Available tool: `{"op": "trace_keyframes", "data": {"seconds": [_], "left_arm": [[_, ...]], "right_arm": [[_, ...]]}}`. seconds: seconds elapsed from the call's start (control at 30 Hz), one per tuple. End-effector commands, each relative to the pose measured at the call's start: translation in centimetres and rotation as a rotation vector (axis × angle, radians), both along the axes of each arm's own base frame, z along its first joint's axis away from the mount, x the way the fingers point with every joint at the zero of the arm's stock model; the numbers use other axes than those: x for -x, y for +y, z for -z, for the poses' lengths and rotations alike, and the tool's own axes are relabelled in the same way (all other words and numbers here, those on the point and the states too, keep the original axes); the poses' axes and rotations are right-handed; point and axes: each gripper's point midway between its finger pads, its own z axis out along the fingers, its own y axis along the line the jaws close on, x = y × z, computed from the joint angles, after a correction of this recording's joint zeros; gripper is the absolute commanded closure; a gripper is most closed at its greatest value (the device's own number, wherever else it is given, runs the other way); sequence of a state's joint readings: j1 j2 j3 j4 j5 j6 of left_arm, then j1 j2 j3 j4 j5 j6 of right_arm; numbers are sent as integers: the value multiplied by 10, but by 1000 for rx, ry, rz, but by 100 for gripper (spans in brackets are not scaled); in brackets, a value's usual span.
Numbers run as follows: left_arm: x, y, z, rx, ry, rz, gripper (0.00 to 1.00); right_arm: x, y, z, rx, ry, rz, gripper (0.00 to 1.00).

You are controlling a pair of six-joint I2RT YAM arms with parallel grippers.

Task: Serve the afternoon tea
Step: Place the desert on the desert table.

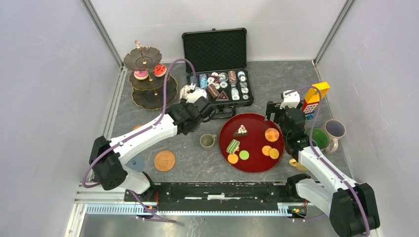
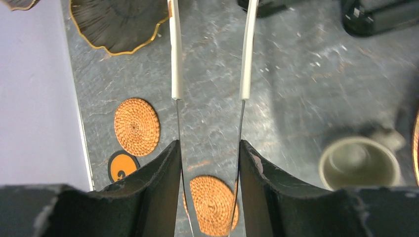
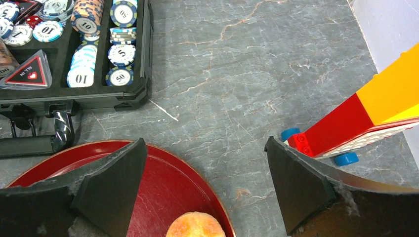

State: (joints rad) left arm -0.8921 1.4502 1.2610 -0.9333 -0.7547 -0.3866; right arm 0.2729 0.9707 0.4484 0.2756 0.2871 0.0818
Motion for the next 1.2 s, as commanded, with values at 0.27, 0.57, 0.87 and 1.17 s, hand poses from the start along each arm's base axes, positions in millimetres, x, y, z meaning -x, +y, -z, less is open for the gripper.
{"op": "trace_keyframes", "data": {"seconds": [0.27,0.57,0.87,1.17], "left_arm": [[-95,24,10,58,-225,-326,98],[-138,25,31,91,-193,-373,98],[-172,41,43,127,-161,-409,98],[-179,64,58,104,-147,-487,98]], "right_arm": [[-9,9,-11,-40,-39,-30,2],[-11,11,-6,-42,-28,-37,2],[-11,9,-6,-33,-25,-26,2],[-12,9,-3,-33,-18,-28,2]]}}
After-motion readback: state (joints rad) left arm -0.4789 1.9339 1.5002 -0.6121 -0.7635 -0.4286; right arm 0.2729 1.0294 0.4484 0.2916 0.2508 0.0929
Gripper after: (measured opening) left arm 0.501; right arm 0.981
